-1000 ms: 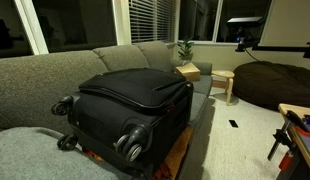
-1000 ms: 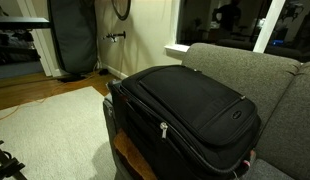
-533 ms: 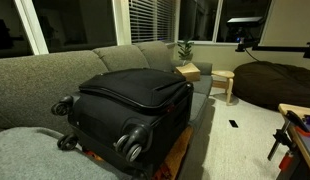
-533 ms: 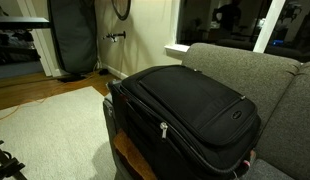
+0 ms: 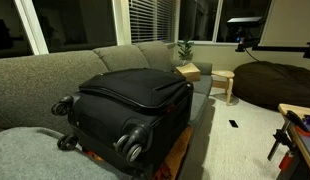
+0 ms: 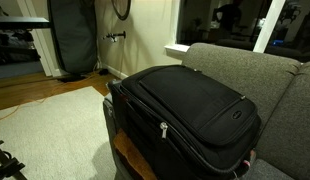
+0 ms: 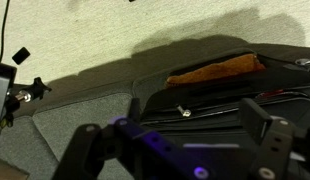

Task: Close the zip on the suitcase

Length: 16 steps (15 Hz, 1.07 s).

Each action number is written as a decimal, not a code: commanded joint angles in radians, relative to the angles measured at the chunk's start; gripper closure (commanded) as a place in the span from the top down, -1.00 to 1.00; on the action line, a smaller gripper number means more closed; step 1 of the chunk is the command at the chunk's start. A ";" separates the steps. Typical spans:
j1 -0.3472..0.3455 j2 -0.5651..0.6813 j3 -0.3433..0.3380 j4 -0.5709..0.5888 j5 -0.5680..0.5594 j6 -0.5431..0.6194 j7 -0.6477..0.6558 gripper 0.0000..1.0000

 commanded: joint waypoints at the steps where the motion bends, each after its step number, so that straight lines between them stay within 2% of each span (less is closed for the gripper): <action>1: -0.005 -0.002 -0.017 -0.030 0.012 0.075 0.009 1.00; 10: -0.015 0.101 -0.063 -0.013 0.023 0.179 -0.017 1.00; 16: -0.014 0.129 -0.057 -0.007 0.007 0.162 -0.004 1.00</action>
